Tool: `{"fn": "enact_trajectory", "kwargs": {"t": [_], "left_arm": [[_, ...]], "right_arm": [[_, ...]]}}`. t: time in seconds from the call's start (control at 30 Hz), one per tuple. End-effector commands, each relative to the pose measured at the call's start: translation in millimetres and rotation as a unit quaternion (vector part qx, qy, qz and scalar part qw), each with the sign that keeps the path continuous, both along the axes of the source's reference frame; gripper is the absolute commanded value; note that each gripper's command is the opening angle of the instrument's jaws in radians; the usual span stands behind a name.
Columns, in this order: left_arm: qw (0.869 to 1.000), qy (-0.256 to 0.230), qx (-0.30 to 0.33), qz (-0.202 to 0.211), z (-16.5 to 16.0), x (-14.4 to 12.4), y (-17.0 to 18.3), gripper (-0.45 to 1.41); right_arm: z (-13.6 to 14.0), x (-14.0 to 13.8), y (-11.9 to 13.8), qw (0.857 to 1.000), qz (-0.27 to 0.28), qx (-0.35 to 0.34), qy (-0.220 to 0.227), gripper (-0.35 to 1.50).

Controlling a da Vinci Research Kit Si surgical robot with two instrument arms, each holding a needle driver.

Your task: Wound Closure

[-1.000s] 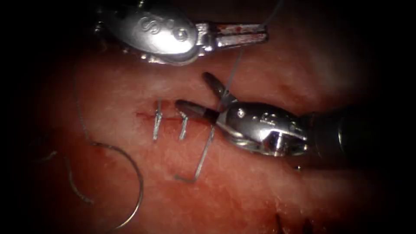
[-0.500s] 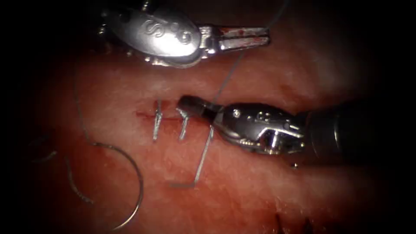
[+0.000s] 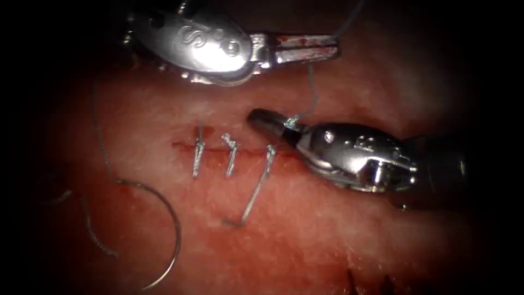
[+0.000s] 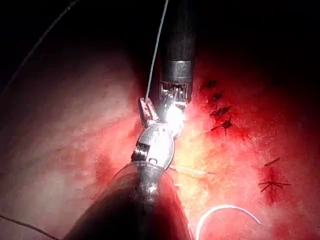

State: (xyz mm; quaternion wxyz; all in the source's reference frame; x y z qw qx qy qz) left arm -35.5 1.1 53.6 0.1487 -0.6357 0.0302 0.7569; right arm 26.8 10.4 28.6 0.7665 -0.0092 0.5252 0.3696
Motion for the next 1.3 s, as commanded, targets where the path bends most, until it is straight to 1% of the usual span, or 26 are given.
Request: {"fn": "enact_trajectory", "kwargs": {"t": [0.03,0.07,0.17,0.23,0.37,0.43,0.57,0.67,0.77,0.83,0.9,1.0,1.1,1.2,1.27,1.3], "left_arm": [[1.000,-0.001,0.002,0.001,0.5,-0.3,-0.8,-0.45],[1.000,-0.001,0.002,0.001,0.4,-0.3,-0.7,-0.45],[1.000,-0.001,0.002,0.001,0.4,-0.3,-0.7,-0.45],[1.000,-0.001,0.002,0.002,0.4,-0.3,-0.7,-0.45],[1.000,-0.001,0.003,0.001,0.3,-0.1,-0.7,-0.45],[1.000,-0.001,0.003,0.002,0.2,0.1,-0.5,-0.45],[1.000,0.012,0.002,-0.005,0.0,1.7,0.1,-0.45],[1.000,0.022,-0.003,-0.007,0.0,3.5,0.8,-0.45],[0.999,0.033,-0.001,-0.014,0.3,5.1,1.6,-0.45],[0.999,0.036,0.000,-0.013,0.7,5.7,1.9,-0.45],[0.999,0.037,-0.002,-0.014,1.2,5.7,1.8,-0.45],[0.999,0.040,-0.005,-0.017,1.6,5.0,1.4,-0.45],[0.999,0.043,-0.006,-0.021,1.7,4.4,1.2,-0.45],[0.999,0.041,-0.006,-0.020,1.6,4.2,1.1,-0.45],[0.999,0.041,-0.006,-0.019,1.4,4.2,1.1,-0.45],[0.999,0.041,-0.005,-0.019,1.4,4.2,1.1,-0.45]], "right_arm": [[0.0,1.1,-0.8,1.000,0.001,0.003,-0.003,1.47],[0.0,1.5,-1.2,1.000,-0.006,-0.001,0.001,1.48],[0.8,2.4,-2.0,1.000,-0.022,0.005,-0.005,1.48],[1.3,2.9,-2.2,1.000,-0.027,0.006,-0.005,1.48],[2.0,3.0,-2.1,1.000,-0.027,0.004,-0.005,1.48],[2.1,2.6,-1.9,1.000,-0.028,0.004,-0.005,1.48],[2.0,0.0,-1.9,0.999,-0.048,0.008,-0.010,1.48],[1.9,-2.6,-2.4,0.997,-0.068,0.016,-0.021,1.48],[1.7,-5.1,-3.1,0.997,-0.075,0.016,-0.032,1.48],[1.5,-6.2,-3.3,0.996,-0.078,0.015,-0.032,1.48],[1.5,-6.7,-3.3,0.996,-0.078,0.015,-0.033,1.48],[1.6,-6.2,-3.3,0.996,-0.076,0.015,-0.034,1.48],[1.8,-4.6,-3.3,0.997,-0.075,0.015,-0.032,1.48],[2.2,-2.6,-3.5,0.996,-0.077,0.016,-0.029,1.48],[2.8,-0.5,-3.8,0.995,-0.089,0.021,-0.025,1.48],[2.9,0.0,-4.0,0.995,-0.093,0.022,-0.024,1.48]]}}
